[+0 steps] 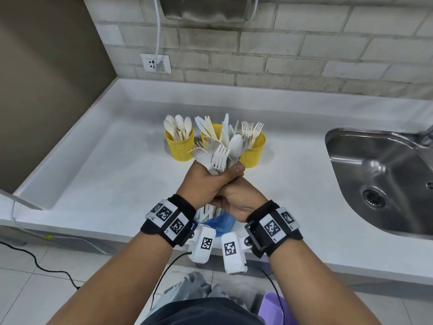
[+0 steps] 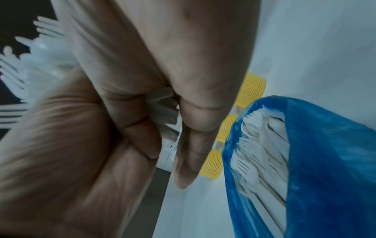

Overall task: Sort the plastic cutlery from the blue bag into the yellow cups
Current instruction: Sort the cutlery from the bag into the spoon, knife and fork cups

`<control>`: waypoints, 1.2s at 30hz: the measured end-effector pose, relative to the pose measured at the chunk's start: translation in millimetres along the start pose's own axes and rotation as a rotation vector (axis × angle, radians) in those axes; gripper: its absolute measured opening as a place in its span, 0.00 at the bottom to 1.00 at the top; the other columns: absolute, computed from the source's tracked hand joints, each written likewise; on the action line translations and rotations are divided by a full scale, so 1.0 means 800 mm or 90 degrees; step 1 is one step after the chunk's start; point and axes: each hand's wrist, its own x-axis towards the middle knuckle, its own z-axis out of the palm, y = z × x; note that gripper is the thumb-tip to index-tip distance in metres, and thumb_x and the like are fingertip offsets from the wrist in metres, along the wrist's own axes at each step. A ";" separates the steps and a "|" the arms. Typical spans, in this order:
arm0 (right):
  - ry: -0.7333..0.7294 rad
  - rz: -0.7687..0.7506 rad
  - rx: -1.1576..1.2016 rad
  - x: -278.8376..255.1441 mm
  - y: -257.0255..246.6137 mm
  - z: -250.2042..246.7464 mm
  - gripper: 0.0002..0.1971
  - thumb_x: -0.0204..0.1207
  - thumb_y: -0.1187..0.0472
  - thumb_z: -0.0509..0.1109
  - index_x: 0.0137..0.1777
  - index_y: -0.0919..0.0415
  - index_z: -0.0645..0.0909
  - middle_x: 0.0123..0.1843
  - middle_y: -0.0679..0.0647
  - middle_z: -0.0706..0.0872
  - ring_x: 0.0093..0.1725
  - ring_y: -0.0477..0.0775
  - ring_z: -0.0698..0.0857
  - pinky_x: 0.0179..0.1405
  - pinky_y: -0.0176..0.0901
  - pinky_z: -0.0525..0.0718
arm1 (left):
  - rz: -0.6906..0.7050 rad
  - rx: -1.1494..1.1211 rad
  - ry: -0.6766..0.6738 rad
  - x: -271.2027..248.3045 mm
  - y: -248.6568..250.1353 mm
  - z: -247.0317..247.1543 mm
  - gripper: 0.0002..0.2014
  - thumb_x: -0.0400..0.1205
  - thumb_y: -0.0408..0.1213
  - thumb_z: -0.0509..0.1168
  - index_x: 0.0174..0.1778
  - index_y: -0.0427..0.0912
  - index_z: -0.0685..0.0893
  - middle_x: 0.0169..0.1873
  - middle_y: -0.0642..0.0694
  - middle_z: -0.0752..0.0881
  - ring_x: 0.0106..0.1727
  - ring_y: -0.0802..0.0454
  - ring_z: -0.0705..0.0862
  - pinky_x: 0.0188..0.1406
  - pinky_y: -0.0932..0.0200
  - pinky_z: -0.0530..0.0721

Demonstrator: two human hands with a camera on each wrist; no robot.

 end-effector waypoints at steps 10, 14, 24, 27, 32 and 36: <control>-0.023 -0.034 -0.353 0.030 -0.023 -0.024 0.21 0.73 0.73 0.75 0.65 0.62 0.82 0.46 0.48 0.90 0.48 0.50 0.86 0.49 0.47 0.82 | -0.032 0.021 -0.056 0.024 0.006 -0.058 0.05 0.87 0.31 0.69 0.52 0.35 0.90 0.47 0.37 0.93 0.51 0.40 0.93 0.56 0.42 0.91; 0.072 -0.188 -0.400 0.032 -0.069 -0.021 0.21 0.73 0.66 0.74 0.65 0.48 0.83 0.58 0.48 0.92 0.58 0.53 0.91 0.55 0.48 0.88 | -0.029 0.046 -0.101 0.027 0.011 -0.083 0.09 0.88 0.28 0.64 0.56 0.25 0.86 0.45 0.41 0.92 0.48 0.51 0.93 0.51 0.62 0.88; 0.134 -0.457 -0.424 0.041 -0.093 0.030 0.12 0.80 0.64 0.76 0.63 0.62 0.88 0.56 0.55 0.92 0.47 0.57 0.90 0.50 0.57 0.92 | -0.046 0.075 -0.151 0.036 0.004 -0.111 0.07 0.90 0.32 0.62 0.59 0.37 0.85 0.44 0.49 0.93 0.44 0.50 0.93 0.37 0.64 0.87; 0.178 -0.499 -0.432 0.040 -0.086 0.035 0.09 0.81 0.66 0.76 0.60 0.62 0.90 0.52 0.56 0.91 0.45 0.51 0.90 0.46 0.61 0.92 | -0.061 0.085 -0.159 0.034 0.005 -0.116 0.10 0.91 0.35 0.62 0.60 0.35 0.85 0.42 0.50 0.93 0.39 0.55 0.92 0.33 0.67 0.84; 0.197 -0.535 -0.465 0.042 -0.086 0.042 0.18 0.81 0.67 0.74 0.68 0.52 0.86 0.49 0.45 0.88 0.43 0.55 0.88 0.43 0.61 0.92 | -0.068 0.080 -0.172 0.040 0.003 -0.122 0.11 0.91 0.33 0.61 0.59 0.32 0.85 0.40 0.51 0.92 0.38 0.55 0.92 0.34 0.67 0.84; 0.189 -0.620 -0.603 0.047 -0.093 0.040 0.25 0.81 0.72 0.71 0.75 0.52 0.83 0.53 0.50 0.85 0.43 0.47 0.86 0.45 0.34 0.88 | -0.059 0.085 -0.177 0.048 0.004 -0.123 0.10 0.91 0.33 0.61 0.59 0.31 0.85 0.40 0.51 0.92 0.39 0.55 0.92 0.35 0.67 0.85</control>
